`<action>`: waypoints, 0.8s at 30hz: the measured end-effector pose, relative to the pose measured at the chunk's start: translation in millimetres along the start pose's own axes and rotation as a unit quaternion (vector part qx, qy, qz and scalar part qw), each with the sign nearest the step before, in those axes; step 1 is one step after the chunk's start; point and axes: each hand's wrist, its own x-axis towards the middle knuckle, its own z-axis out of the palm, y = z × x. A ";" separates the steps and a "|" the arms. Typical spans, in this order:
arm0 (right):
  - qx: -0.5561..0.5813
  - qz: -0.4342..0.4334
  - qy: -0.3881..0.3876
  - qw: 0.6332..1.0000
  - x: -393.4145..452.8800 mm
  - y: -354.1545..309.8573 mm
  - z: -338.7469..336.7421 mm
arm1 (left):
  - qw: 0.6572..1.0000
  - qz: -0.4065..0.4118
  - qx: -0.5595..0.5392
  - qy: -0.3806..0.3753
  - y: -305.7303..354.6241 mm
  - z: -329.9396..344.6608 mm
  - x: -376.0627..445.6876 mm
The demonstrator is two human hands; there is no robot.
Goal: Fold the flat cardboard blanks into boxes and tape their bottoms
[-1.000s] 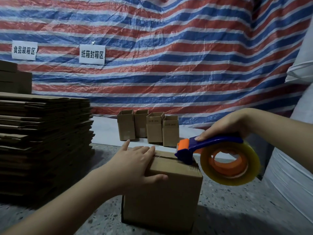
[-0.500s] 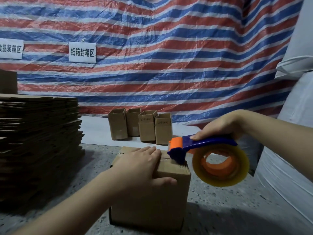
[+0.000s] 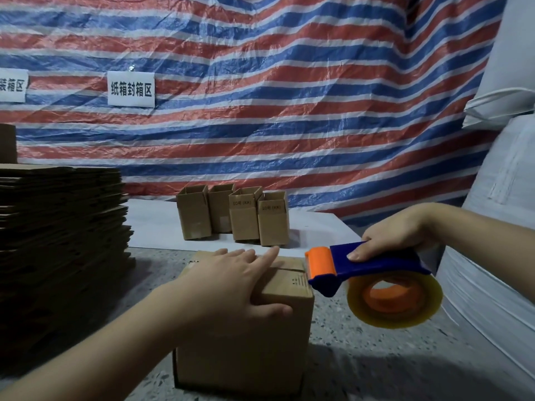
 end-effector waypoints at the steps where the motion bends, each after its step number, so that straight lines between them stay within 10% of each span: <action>1: -0.004 -0.004 0.002 1.000 0.0 0.0 -0.2 | 1.000 0.003 0.013 0.001 2.8 -2.5 2.6; 24: -0.029 -0.025 0.042 0.998 -22.6 35.9 5.8 | 0.998 0.039 -0.030 0.044 36.2 9.1 17.8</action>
